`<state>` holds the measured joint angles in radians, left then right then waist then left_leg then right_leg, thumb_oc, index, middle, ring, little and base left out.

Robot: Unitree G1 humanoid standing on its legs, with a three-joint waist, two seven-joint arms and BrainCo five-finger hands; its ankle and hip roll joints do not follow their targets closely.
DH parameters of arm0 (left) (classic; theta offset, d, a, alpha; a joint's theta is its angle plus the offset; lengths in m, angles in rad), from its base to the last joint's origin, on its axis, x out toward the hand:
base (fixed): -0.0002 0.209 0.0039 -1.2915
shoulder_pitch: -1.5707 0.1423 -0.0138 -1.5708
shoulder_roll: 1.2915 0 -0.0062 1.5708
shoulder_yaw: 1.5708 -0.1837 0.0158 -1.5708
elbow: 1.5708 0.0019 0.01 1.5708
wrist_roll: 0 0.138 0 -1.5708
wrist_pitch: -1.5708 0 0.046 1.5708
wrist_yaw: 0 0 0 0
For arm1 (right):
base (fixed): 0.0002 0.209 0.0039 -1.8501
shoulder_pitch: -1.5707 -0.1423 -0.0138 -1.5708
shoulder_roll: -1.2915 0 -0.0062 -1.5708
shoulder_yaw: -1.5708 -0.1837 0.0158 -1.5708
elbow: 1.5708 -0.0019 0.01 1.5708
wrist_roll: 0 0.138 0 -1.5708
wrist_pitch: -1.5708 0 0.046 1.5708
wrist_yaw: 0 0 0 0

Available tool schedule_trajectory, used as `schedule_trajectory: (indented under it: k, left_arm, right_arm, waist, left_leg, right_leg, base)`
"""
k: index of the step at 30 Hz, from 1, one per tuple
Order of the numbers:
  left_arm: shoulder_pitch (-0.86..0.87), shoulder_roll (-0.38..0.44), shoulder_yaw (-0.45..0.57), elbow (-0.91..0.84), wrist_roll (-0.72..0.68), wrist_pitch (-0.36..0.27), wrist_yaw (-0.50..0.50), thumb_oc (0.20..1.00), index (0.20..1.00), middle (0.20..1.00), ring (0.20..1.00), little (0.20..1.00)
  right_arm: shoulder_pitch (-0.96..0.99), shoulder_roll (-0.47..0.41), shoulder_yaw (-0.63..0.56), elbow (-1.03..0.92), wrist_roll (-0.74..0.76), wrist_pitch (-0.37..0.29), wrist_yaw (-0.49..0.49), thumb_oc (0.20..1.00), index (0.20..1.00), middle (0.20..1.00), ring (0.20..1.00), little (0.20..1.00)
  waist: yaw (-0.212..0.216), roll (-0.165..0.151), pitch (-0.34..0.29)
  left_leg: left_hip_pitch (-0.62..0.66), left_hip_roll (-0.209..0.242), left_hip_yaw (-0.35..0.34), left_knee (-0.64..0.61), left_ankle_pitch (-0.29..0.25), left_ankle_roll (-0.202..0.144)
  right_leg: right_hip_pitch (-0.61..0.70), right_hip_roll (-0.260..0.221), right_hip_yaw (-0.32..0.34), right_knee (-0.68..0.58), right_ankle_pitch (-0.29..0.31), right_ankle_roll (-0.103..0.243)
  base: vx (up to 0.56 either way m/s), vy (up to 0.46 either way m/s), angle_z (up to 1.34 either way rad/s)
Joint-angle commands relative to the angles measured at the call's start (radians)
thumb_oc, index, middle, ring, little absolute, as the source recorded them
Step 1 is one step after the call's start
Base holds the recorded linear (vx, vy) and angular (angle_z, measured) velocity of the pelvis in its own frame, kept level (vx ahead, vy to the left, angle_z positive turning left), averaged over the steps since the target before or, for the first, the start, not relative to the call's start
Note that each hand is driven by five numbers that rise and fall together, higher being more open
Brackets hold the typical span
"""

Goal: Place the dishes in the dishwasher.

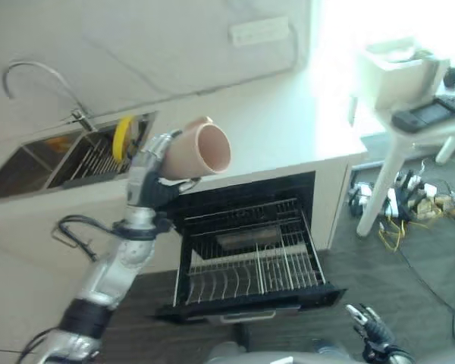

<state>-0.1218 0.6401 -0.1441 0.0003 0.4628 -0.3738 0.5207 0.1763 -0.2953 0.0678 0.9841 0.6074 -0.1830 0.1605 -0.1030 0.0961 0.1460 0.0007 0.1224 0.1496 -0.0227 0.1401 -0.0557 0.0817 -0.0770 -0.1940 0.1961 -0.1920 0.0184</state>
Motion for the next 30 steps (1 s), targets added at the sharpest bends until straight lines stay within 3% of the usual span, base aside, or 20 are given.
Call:
schedule_trajectory:
  k: [1, 7, 18, 23, 30]
  left_arm:
    - [0.002, 0.062, 0.107, -0.095, -0.010, -0.017, 0.034, 0.200, 0.200, 0.200, 0.200, 0.200]
    - [-0.006, 0.080, 0.111, -0.103, -0.019, 0.010, 0.024, 0.200, 0.200, 0.200, 0.200, 0.200]
    - [-0.030, 0.099, 0.101, -0.100, -0.038, 0.031, -0.001, 0.200, 0.200, 0.200, 0.200, 0.200]
    - [-0.028, 0.111, 0.101, -0.087, -0.044, 0.024, -0.007, 0.200, 0.200, 0.200, 0.200, 0.200]
    - [-0.017, 0.128, 0.110, -0.033, -0.048, 0.000, -0.006, 0.200, 0.200, 0.200, 0.200, 0.200]
  right_arm:
    - [-0.063, 0.042, -0.019, 0.018, -0.027, -0.045, 0.010, 1.000, 1.000, 1.000, 1.000, 1.000]
    - [-0.060, 0.060, -0.027, 0.052, -0.049, -0.041, 0.004, 1.000, 1.000, 1.000, 1.000, 1.000]
    - [-0.059, 0.062, -0.054, 0.122, -0.031, -0.051, 0.003, 1.000, 1.000, 1.000, 1.000, 1.000]
    - [-0.055, 0.045, -0.114, 0.158, 0.059, -0.068, 0.005, 1.000, 1.000, 1.000, 1.000, 1.000]
    - [-0.046, 0.012, -0.260, -0.040, 0.218, -0.175, -0.042, 1.000, 1.000, 1.000, 1.000, 1.000]
  waist:
    - [0.055, -0.023, -0.023]
    - [0.059, -0.035, -0.029]
    - [0.062, -0.047, -0.045]
    - [0.057, -0.051, -0.050]
    - [0.033, -0.068, -0.051]
  left_leg:
    - [0.108, 0.040, 0.015, -0.043, -0.110, -0.075]
    - [0.121, 0.031, 0.031, -0.057, -0.132, -0.061]
    - [0.131, 0.032, 0.054, -0.065, -0.145, -0.058]
    - [0.139, 0.031, 0.067, -0.065, -0.152, -0.058]
    - [0.159, 0.030, 0.094, -0.065, -0.164, -0.054]
  right_leg:
    - [0.017, -0.089, -0.041, -0.157, 0.142, 0.144]
    - [0.015, -0.109, -0.055, -0.192, 0.174, 0.170]
    - [0.032, -0.109, -0.071, -0.228, 0.187, 0.178]
    - [0.041, -0.111, -0.080, -0.240, 0.195, 0.184]
    - [0.045, -0.117, -0.076, -0.246, 0.208, 0.193]
  base:
    - [0.04, 0.060, 0.34]
    - [0.01, 0.029, 0.21]
    - [-0.02, -0.010, -0.03]
    - [-0.03, -0.004, 0.00]
    - [-0.02, -0.013, -0.06]
